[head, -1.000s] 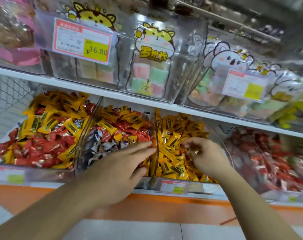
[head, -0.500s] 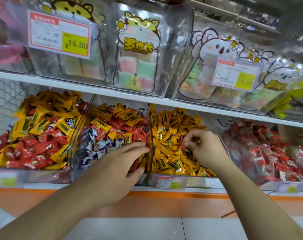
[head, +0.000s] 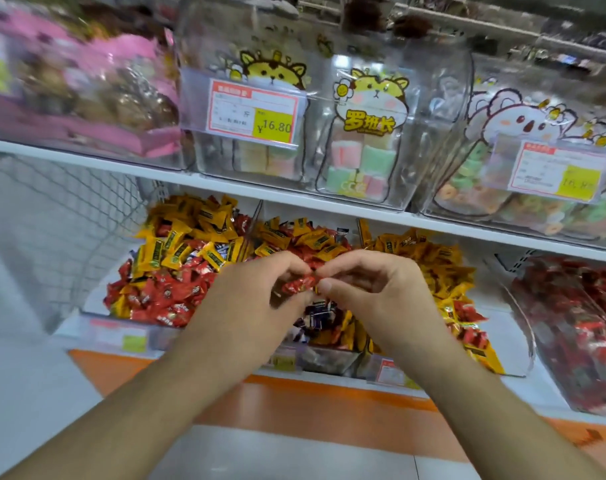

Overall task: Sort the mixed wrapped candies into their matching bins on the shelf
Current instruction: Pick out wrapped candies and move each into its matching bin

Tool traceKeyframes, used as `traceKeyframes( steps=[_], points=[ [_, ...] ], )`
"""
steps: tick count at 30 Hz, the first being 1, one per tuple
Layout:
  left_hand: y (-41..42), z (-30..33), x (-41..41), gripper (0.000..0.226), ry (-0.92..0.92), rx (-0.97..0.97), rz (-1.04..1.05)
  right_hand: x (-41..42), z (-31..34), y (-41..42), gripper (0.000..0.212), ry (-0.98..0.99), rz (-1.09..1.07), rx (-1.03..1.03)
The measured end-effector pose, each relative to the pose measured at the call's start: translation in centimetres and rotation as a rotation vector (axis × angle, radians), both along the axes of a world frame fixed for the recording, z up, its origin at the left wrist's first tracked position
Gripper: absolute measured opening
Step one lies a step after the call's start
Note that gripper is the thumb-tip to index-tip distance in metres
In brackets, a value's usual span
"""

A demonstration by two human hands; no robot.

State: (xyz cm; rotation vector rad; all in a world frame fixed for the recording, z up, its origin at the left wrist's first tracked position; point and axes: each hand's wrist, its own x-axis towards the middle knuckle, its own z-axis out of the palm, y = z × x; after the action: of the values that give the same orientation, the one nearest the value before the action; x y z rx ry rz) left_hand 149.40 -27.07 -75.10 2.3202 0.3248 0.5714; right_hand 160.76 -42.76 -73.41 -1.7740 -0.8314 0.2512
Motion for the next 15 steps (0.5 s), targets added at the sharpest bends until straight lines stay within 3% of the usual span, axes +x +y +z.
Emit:
traceKeyframes(
  steps=[4, 7, 10, 15],
  points=[
    [4.6, 0.8, -1.6, 0.012, 0.035, 0.158, 0.217, 1.1, -0.2, 0.2, 0.013, -0.003, -0.127, -0.023],
    [7.4, 0.5, -2.2, 0.036, 0.116, 0.212, 0.345, 2.5, -0.5, -0.6, 0.013, -0.006, -0.170, -0.067],
    [7.2, 0.5, -1.7, 0.054, 0.115, 0.212, 0.310, 4.7, -0.2, -2.6, 0.017, -0.045, -0.282, -0.084],
    [3.6, -0.1, 0.5, 0.053, 0.095, 0.221, 0.087, 8.8, -0.3, -7.9, 0.021, -0.110, -0.510, -0.110]
  ],
)
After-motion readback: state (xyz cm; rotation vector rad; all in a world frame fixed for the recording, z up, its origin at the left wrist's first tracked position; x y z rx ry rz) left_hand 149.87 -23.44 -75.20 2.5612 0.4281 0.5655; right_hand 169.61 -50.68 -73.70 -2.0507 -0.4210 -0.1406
